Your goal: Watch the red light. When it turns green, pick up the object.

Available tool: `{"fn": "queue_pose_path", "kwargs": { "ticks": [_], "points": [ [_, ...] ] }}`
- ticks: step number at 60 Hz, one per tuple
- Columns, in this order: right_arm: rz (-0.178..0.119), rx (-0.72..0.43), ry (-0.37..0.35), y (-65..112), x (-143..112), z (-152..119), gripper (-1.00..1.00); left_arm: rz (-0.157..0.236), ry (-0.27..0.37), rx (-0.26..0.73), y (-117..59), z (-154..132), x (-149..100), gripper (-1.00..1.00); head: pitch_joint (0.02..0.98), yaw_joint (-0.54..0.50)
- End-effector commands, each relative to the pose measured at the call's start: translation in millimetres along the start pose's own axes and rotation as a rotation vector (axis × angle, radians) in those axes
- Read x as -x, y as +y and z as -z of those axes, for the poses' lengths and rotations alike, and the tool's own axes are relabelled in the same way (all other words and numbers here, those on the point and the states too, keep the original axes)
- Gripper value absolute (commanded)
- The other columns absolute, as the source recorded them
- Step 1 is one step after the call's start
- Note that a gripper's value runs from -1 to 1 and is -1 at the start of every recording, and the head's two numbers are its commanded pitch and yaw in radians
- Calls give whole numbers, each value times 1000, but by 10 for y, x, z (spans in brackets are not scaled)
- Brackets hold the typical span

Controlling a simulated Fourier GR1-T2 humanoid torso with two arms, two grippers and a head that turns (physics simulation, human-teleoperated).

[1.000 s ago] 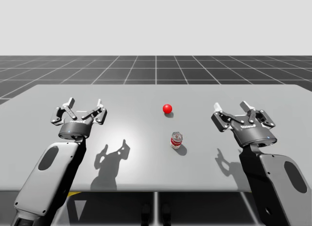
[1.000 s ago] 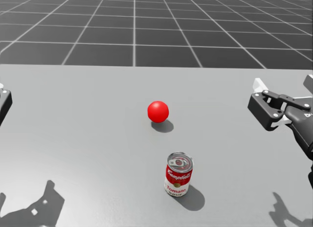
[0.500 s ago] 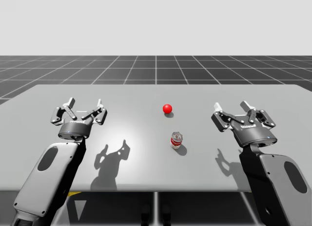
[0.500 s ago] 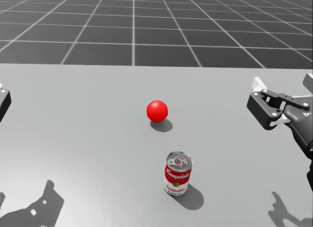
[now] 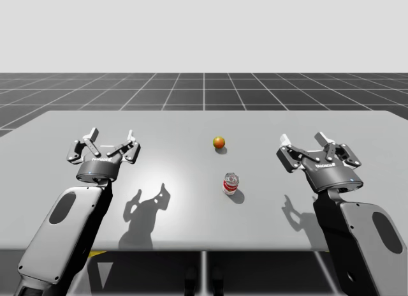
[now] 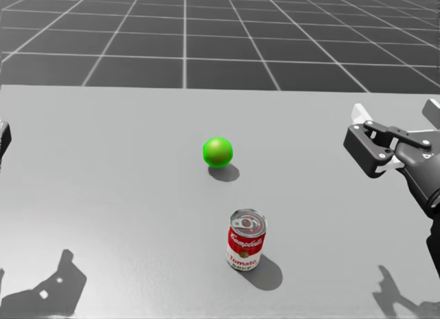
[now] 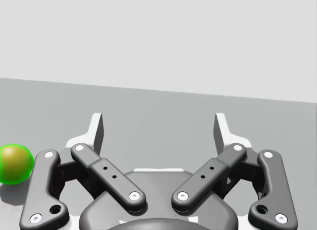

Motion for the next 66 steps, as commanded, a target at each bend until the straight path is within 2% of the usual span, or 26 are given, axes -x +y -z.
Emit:
{"fn": "queue_pose_path", "kwargs": {
  "ticks": [1, 20, 35, 38, 44, 46, 49, 53, 56, 58, 59, 60, 62, 66],
  "points": [
    [1, 0, 0, 1, -6, 2, -1000, -1, 0, 2, -2, 3, -1, -1000, 668, -120],
    [3, 4, 8, 5, 7, 18, -1000, -1, -2, 10, -10, 6, -8, -1000, 826, -183],
    [8, -12, 12, 1, -7, 18, -1000, -3, -1, 12, -31, 6, -11, -1000, 850, -187],
    [17, -26, 13, 3, -23, 8, -1000, -3, 0, 12, -32, 6, -11, -1000, 851, -186],
    [53, -85, 27, 28, -79, -43, -1000, -7, -1, 10, -31, 5, -14, -1000, 850, -179],
    [46, -104, 31, 44, -98, -68, -1000, -6, 0, 10, -36, 5, -12, -1000, 850, -177],
    [58, -141, 42, 63, -127, -106, -1000, -4, 0, 12, -41, 4, -11, -1000, 849, -177],
    [56, -183, 54, 87, -156, -164, -1000, -4, 0, 12, -40, 7, -8, -1000, 848, -177],
    [91, -265, 84, 117, -170, -256, -1000, -4, 2, 12, -40, 6, -5, -1000, 848, -178],
    [103, -298, 95, 130, -167, -294, -1000, -4, 3, 12, -41, 6, -3, -1000, 849, -178],
    [124, -344, 112, 143, -161, -335, -1000, -4, 3, 12, -42, 5, -2, -1000, 848, -178],
    [132, -365, 118, 148, -159, -355, -1000, -4, 4, 12, -43, 5, -1, -1000, 848, -178],
    [142, -402, 133, 165, -138, -411, -1000, -4, 4, 12, -44, 5, 0, -1000, 848, -178],
    [135, -448, 147, 192, -82, -501, -1000, -1, 1, 11, -52, 2, 0, -1000, 847, -176]
  ]
}}
